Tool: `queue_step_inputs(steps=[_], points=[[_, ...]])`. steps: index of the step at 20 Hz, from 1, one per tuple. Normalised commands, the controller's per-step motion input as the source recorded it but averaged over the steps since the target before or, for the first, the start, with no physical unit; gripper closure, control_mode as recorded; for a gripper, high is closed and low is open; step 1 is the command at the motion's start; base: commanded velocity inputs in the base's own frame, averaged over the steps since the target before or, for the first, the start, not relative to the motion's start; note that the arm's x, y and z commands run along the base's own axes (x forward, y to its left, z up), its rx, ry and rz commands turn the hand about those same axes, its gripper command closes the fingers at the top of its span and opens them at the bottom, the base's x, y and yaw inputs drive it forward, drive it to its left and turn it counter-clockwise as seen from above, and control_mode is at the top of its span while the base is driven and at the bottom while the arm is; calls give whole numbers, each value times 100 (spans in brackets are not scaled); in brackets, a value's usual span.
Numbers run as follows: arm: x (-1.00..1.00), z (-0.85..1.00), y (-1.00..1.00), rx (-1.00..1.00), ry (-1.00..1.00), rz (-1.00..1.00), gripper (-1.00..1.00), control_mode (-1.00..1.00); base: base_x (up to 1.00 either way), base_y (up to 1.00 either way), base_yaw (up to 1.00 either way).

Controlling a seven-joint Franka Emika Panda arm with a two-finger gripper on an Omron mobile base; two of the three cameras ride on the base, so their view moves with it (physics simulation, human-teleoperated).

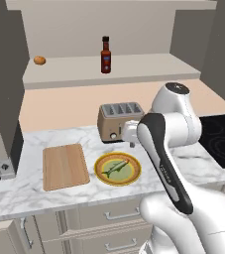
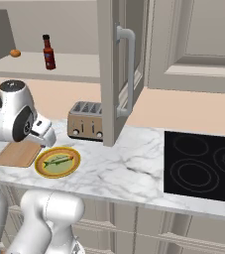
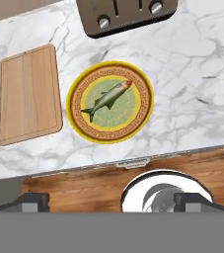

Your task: Pick the fish from the plate and place it on the cutting board. Then pick the condiment bottle from the cabinet and place it next to the cutting board.

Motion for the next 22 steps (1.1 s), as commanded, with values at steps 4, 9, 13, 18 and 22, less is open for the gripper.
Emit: queue_step_inputs(steps=[4, 9, 13, 18, 22], points=[[0, -13, 0, 2, 3, -32, -100, -100, 0, 0, 0], [7, -19, 0, 0, 7, -35, -100, -100, 0, 0, 0], [22, -9, 0, 10, 2, -30, -100, -100, 0, 0, 0], [34, -12, 0, 17, 0, -23, -100, -100, 0, 0, 0], [21, -35, 0, 12, 2, -19, -100, -100, 0, 0, 0]])
